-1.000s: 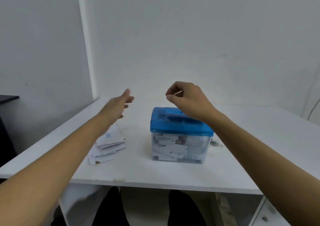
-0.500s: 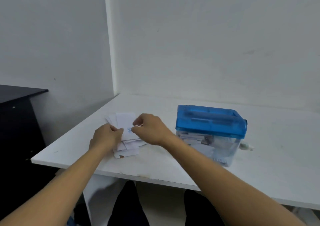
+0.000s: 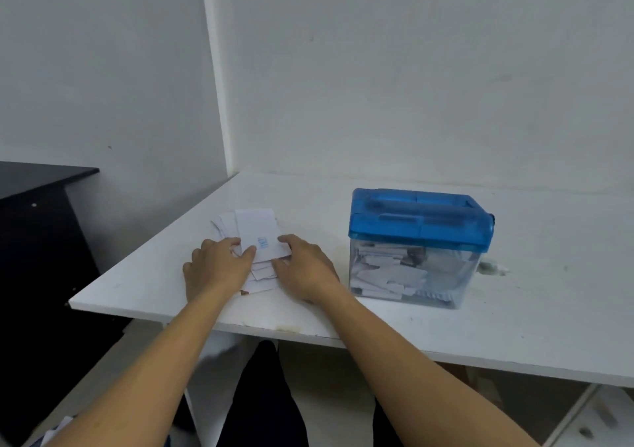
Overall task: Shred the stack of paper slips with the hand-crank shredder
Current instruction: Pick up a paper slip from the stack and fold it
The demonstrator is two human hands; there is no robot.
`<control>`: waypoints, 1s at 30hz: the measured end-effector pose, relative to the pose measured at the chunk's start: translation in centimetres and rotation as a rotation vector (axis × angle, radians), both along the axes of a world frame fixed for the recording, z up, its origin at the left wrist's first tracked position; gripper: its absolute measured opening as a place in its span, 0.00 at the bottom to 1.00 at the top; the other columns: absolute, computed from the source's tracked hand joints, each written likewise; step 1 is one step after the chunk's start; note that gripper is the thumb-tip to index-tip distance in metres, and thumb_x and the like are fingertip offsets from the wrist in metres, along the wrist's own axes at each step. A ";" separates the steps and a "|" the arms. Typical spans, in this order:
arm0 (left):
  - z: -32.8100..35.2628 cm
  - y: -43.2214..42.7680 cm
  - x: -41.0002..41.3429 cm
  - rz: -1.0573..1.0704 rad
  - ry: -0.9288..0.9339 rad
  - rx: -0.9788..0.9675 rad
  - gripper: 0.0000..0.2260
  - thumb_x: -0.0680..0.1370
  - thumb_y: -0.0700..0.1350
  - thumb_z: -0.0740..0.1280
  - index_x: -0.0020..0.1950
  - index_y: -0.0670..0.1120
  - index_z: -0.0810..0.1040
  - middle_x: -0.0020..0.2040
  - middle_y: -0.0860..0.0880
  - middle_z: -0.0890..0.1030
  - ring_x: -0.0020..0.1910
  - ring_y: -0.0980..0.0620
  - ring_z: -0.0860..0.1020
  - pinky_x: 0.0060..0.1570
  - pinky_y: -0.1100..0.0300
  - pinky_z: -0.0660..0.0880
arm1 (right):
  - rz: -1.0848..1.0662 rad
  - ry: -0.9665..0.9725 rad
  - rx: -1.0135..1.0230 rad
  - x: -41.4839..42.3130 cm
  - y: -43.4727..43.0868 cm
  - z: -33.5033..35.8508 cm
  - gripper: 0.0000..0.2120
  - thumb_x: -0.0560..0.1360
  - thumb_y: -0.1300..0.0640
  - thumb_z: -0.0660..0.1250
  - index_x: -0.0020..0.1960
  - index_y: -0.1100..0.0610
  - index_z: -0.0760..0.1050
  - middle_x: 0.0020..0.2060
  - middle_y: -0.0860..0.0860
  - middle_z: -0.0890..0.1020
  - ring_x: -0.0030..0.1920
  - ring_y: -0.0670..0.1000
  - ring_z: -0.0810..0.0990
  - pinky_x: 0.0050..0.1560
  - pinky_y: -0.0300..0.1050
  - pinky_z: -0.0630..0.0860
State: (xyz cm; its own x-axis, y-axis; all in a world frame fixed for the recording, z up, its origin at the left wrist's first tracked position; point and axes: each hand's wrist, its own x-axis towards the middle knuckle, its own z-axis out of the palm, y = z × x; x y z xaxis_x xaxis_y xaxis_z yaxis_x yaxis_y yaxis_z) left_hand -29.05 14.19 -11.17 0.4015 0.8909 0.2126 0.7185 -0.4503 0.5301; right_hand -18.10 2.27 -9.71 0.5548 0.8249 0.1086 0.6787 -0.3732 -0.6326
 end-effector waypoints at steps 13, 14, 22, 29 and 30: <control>0.8 -1.0 -0.1 -0.134 -0.466 -0.146 0.18 0.77 0.48 0.74 0.66 0.52 0.75 0.53 0.52 0.83 0.48 0.53 0.80 0.38 0.62 0.73 | -0.034 0.205 0.155 0.1 -0.8 0.9 0.15 0.81 0.49 0.61 0.65 0.52 0.76 0.64 0.50 0.78 0.61 0.51 0.76 0.55 0.44 0.72; 0.8 -0.9 -0.2 -0.131 -0.487 -0.152 0.19 0.77 0.47 0.74 0.66 0.53 0.74 0.53 0.52 0.83 0.47 0.53 0.80 0.40 0.60 0.73 | -0.039 0.214 0.172 0.2 -0.8 0.9 0.15 0.81 0.49 0.61 0.64 0.52 0.75 0.64 0.50 0.77 0.62 0.50 0.76 0.54 0.43 0.71; 1.2 -1.4 -0.8 -0.256 -0.636 -0.205 0.23 0.78 0.39 0.72 0.72 0.52 0.73 0.54 0.50 0.82 0.50 0.55 0.80 0.41 0.67 0.74 | -0.070 0.408 0.334 0.6 -0.7 1.2 0.19 0.82 0.46 0.61 0.71 0.51 0.69 0.62 0.47 0.77 0.56 0.46 0.75 0.51 0.37 0.72; 2.8 -2.2 -1.4 -0.250 -0.964 -0.361 0.34 0.78 0.41 0.72 0.79 0.50 0.59 0.57 0.47 0.82 0.55 0.52 0.82 0.55 0.58 0.78 | 0.038 0.401 0.502 -0.6 0.5 4.8 0.08 0.79 0.53 0.64 0.52 0.54 0.80 0.43 0.48 0.82 0.47 0.52 0.80 0.40 0.38 0.73; 3.5 -2.4 -1.2 -0.213 -1.087 -0.450 0.34 0.78 0.41 0.72 0.79 0.48 0.59 0.59 0.46 0.82 0.56 0.51 0.82 0.56 0.55 0.78 | 0.062 0.391 0.537 -1.0 0.6 5.7 0.09 0.79 0.54 0.64 0.53 0.56 0.80 0.45 0.50 0.83 0.49 0.54 0.81 0.42 0.41 0.75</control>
State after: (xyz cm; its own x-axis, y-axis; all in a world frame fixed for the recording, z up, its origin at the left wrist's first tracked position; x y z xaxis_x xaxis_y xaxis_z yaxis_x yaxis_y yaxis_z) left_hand -30.27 11.76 -7.63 0.3528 0.9099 0.2180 -0.2706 -0.1238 0.9547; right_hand -19.09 2.83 -4.01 0.5900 0.7441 0.3134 0.3714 0.0946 -0.9236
